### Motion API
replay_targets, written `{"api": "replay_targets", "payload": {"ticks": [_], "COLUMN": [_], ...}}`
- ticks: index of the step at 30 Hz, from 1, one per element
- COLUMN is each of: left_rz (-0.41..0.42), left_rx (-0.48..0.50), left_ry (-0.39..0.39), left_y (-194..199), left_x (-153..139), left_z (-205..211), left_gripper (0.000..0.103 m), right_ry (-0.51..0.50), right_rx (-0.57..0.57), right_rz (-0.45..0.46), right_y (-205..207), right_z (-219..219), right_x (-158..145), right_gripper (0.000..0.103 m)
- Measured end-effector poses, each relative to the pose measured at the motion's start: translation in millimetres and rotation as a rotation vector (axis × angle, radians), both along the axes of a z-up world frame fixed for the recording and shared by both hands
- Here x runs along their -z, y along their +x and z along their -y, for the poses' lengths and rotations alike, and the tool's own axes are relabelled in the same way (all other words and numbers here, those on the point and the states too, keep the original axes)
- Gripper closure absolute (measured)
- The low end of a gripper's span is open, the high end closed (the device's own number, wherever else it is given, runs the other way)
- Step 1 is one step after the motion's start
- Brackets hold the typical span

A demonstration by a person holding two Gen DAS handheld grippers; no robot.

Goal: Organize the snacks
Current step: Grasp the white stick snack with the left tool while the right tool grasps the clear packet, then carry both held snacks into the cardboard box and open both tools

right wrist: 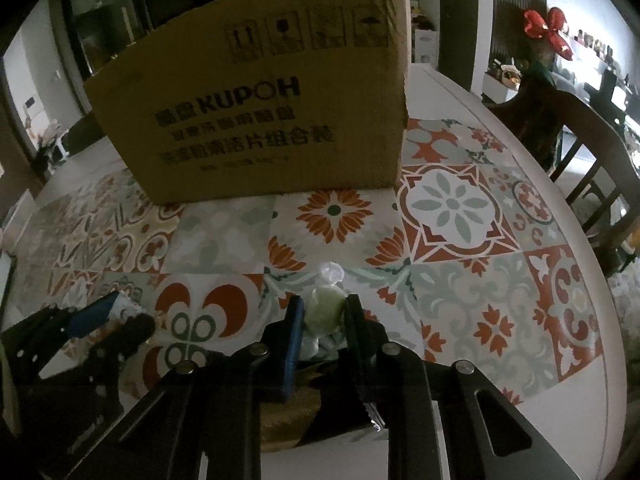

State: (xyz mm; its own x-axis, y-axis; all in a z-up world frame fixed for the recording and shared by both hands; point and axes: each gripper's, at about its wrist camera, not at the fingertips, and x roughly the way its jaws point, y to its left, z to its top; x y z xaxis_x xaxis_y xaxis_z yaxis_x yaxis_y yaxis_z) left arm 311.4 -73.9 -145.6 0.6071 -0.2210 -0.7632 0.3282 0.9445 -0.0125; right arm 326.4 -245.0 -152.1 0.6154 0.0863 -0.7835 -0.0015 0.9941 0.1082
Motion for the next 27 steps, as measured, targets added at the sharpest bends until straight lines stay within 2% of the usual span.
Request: {"api": "replay_targets", "payload": {"ticks": [5,12,27], "left_rz": [0.005,0.046,0.116], "left_rx": [0.000,-0.018,-0.009], "left_ry": [-0.016,-0.094,-0.163], "left_y": [-2.4,-9.4,-18.7], "left_x": [-2.4,-17.2,-47.7], "left_z": [-2.7,-15.3,-13.1], "left_gripper": [0.076,0.091,0.092], "right_ry": [0.005,0.005,0.043], "right_rx": [-0.016,-0.037,-0.084], "right_rz": [0.020,0.052,0.120], "right_y": [-2.6,-3.8,-14.7], "right_z": [-3.9,-8.7,-17.4], "right_x": [-5.8,-15.8,-39.0], "right_gripper": [0.082,0.082,0.082]}}
